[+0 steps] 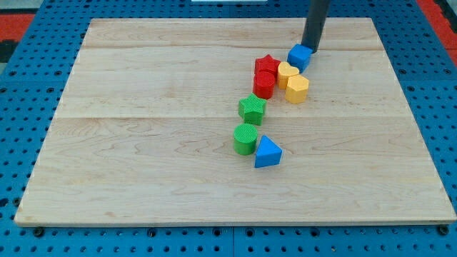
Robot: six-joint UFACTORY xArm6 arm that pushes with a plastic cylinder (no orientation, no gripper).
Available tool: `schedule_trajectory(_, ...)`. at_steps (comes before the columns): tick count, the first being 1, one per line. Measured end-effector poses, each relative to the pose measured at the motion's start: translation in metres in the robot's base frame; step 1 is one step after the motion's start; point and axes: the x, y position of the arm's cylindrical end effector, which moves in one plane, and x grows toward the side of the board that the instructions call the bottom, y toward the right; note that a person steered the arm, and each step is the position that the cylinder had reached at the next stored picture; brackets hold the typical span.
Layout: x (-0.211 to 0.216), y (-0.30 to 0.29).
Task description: Move the blue cube towards the top center
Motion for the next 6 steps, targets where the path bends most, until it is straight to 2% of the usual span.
schedule_trajectory(1, 0.010, 0.039)
schedule_trajectory(2, 0.029, -0.010)
schedule_trajectory(4, 0.011, -0.186)
schedule_trajectory(5, 0.026, -0.144)
schedule_trajectory(6, 0.001, -0.116)
